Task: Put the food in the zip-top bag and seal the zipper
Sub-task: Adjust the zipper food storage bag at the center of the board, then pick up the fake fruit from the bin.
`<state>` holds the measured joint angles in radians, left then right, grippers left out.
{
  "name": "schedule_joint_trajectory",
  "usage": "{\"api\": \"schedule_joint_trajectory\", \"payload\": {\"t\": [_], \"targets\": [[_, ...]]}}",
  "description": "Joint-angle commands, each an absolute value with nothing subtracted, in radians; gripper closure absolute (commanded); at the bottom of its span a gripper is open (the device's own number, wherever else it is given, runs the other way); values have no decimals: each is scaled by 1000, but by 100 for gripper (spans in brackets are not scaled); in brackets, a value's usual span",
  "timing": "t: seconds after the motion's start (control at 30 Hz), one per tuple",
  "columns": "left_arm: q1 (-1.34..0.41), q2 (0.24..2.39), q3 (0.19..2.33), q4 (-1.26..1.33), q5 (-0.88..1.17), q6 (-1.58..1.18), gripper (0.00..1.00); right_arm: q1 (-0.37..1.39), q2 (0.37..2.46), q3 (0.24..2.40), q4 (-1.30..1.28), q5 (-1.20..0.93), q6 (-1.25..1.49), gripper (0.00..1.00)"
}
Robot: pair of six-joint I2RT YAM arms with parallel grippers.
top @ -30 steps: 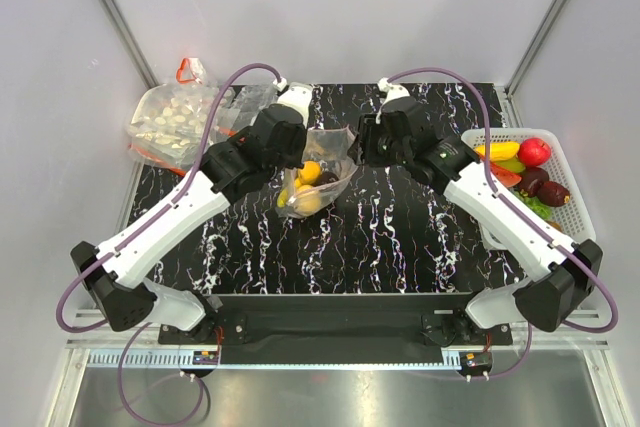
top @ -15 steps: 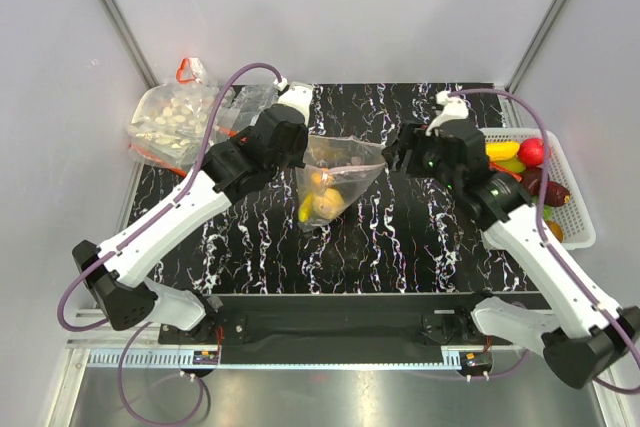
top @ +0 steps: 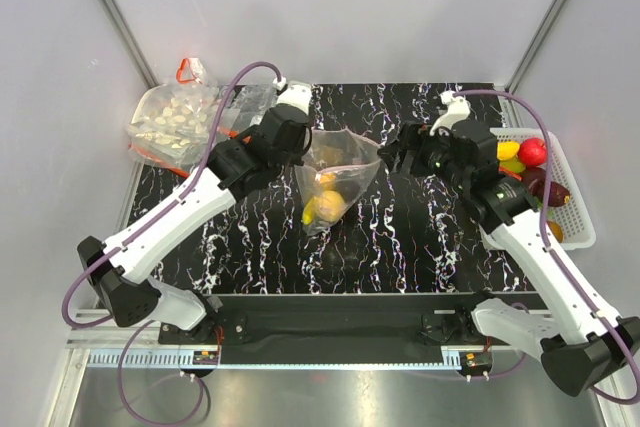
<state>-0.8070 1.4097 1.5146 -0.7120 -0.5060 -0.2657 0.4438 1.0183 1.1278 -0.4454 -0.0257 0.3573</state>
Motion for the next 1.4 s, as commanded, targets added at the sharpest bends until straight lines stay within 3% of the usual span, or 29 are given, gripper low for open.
{"api": "schedule_joint_trajectory", "payload": {"t": [0.0, 0.13, 0.27, 0.53, 0.83, 1.0, 1.23, 1.37], "targets": [[-778, 1379, 1597, -713, -636, -241, 100, 437, 1051, 1144, -339, -196, 359, 11], [-690, 1358, 1629, -752, -706, -235, 100, 437, 1089, 1161, -339, -184, 379, 6], [-690, 1354, 1592, -718, -631, -241, 100, 436, 1097, 1167, -373, -101, 388, 0], [-748, 1451, 1597, -729, -569, -255, 100, 419, 1117, 1181, -475, 75, 414, 0], [-834, 1516, 1592, -726, -594, -227, 100, 82, 1102, 1117, -627, 127, 439, 0], [-838, 1514, 1594, -716, -526, -221, 100, -226, 1078, 1086, -704, 239, 514, 0], [-848, 1511, 1592, -709, -497, -219, 100, -296, 1158, 1075, -741, 377, 578, 0], [-853, 1513, 1592, -709, -494, -218, 100, -357, 1232, 1061, -675, 292, 595, 0]]}}
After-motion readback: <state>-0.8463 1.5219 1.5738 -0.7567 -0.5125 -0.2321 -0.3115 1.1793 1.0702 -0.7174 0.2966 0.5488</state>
